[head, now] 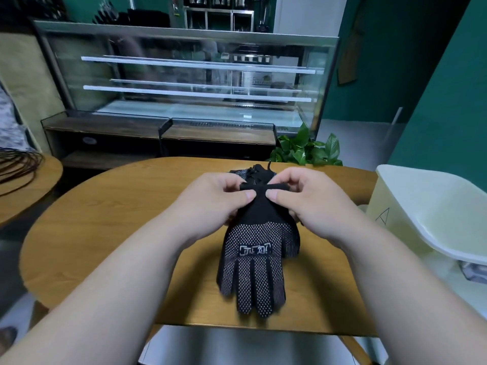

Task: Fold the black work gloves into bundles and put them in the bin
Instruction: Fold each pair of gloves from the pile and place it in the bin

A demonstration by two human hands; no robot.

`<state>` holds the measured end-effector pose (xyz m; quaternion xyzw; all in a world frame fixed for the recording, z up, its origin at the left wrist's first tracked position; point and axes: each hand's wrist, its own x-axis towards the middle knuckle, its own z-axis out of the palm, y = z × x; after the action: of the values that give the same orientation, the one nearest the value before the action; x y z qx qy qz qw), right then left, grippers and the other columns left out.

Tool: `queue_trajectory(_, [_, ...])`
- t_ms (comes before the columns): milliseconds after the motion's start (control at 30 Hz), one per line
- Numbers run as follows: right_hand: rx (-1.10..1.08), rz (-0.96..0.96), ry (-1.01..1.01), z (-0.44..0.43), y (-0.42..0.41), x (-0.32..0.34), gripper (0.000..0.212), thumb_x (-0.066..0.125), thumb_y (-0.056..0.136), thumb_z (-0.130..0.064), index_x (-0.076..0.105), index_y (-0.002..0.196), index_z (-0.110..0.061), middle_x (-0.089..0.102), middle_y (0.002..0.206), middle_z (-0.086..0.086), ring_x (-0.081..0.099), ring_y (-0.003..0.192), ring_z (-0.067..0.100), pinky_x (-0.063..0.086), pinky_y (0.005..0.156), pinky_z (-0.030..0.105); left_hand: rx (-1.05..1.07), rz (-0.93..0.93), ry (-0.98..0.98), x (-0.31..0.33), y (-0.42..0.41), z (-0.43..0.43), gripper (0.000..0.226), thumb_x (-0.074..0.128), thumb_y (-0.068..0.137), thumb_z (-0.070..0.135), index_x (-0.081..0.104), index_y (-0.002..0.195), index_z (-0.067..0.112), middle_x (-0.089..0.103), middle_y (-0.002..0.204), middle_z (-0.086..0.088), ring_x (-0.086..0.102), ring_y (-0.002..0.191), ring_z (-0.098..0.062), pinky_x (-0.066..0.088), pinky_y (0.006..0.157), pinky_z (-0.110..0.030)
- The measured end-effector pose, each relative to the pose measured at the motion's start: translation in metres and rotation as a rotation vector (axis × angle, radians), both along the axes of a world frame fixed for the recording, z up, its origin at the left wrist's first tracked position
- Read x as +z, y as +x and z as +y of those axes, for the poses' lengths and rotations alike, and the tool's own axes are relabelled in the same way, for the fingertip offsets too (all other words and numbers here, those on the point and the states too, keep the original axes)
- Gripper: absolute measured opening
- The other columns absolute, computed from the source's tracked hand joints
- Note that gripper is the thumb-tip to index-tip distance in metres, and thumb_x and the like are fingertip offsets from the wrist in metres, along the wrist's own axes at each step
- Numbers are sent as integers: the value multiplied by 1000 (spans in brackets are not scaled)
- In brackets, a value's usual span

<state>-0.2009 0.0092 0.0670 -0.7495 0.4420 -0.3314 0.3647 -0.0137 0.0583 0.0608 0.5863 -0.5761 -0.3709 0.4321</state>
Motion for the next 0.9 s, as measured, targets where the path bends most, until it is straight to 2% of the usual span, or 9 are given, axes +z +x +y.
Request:
queue_trajectory(67, [-43,33,-77,-9,5,1,3,71,89,-28,69,88,-29,71,83,-3,59,65,12,46,61,33,28,-6,-44,-1,1,-9,10,65,93,14,70,86,10,57,67,-2,48,60,-16,46,61,-26])
queue_trajectory(133, [-70,60,-159,-13,7,3,6,72,89,-25,68,88,-29,72,88,-4,64,77,14,51,70,33,39,-68,-102,-2,3,-15,15,65,93,13,71,82,20,61,63,8,53,56,-13,44,59,-23])
queue_trajectory(200, [-66,77,-181,-12,5,-3,10,74,87,-22,67,86,-30,71,83,-5,63,72,11,50,68,30,37,-158,-147,-9,5,-16,16,66,91,15,73,84,26,65,65,14,57,61,-8,44,64,-26])
queue_trajectory(367, [-33,220,-123,7,-8,-69,23,76,80,-16,64,78,-35,67,80,-11,60,74,6,48,69,27,-106,-377,-113,-63,6,5,22,77,84,13,74,91,34,66,83,18,56,74,13,37,71,-4])
queue_trajectory(467, [134,333,-72,29,-17,-117,36,72,77,-6,59,72,-38,62,86,-16,55,86,-1,41,78,23,-389,-443,-6,-114,9,26,24,76,81,20,75,104,30,66,105,16,58,101,7,38,91,-10])
queue_trajectory(533, [240,412,-95,43,-23,-141,29,70,74,-10,63,76,-38,60,89,-20,51,95,-2,39,84,21,-465,-452,-3,-135,8,38,29,69,76,29,73,104,33,65,111,16,54,110,3,37,99,-15])
queue_trajectory(633, [260,491,-167,49,-31,-151,14,69,76,-27,67,88,-36,57,94,-23,45,102,-3,34,92,18,-417,-417,-32,-141,5,42,34,56,75,41,70,105,35,66,108,17,55,110,1,39,102,-22])
queue_trajectory(767, [279,509,-193,51,-34,-143,20,62,75,-45,65,94,-37,57,93,-29,46,101,-8,31,96,16,-220,-463,-122,-146,-3,33,25,53,84,41,72,97,32,63,103,21,55,106,1,44,99,-33])
queue_trajectory(900, [56,267,-76,47,-32,-146,13,69,87,-28,67,93,-39,63,94,-27,53,101,-7,37,88,10,-77,-664,-127,-149,-16,20,32,49,98,41,61,127,33,48,137,18,33,138,-6,26,116,-32])
